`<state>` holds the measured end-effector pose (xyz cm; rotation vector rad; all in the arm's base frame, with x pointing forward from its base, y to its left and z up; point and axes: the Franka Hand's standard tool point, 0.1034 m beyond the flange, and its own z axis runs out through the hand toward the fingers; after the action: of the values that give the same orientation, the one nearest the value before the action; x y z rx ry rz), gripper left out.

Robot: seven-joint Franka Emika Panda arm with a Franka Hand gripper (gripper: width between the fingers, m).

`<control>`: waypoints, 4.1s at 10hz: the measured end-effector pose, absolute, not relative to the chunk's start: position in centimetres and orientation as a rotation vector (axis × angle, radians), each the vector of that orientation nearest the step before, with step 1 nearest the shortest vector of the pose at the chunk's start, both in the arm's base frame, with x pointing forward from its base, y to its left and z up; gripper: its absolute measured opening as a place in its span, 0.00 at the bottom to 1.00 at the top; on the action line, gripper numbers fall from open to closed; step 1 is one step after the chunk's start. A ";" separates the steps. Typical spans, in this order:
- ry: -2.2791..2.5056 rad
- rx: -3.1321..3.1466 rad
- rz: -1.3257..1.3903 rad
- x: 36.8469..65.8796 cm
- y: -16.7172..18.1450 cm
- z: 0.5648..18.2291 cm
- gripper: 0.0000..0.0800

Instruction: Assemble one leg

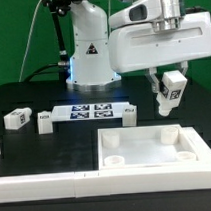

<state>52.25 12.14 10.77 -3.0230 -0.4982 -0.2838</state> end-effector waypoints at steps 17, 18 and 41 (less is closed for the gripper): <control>-0.424 -2.938 -0.762 63.5 11.3 10.5 0.36; -0.422 -2.936 -0.762 63.8 11.4 10.0 0.36; -0.428 -2.915 -0.824 62.8 12.3 7.9 0.81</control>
Offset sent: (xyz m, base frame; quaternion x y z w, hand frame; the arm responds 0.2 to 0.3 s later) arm 0.0465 -0.0017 0.0058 -0.0052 -0.0137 0.0509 0.9986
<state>62.79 12.31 7.89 -2.9155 -0.4276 -0.8242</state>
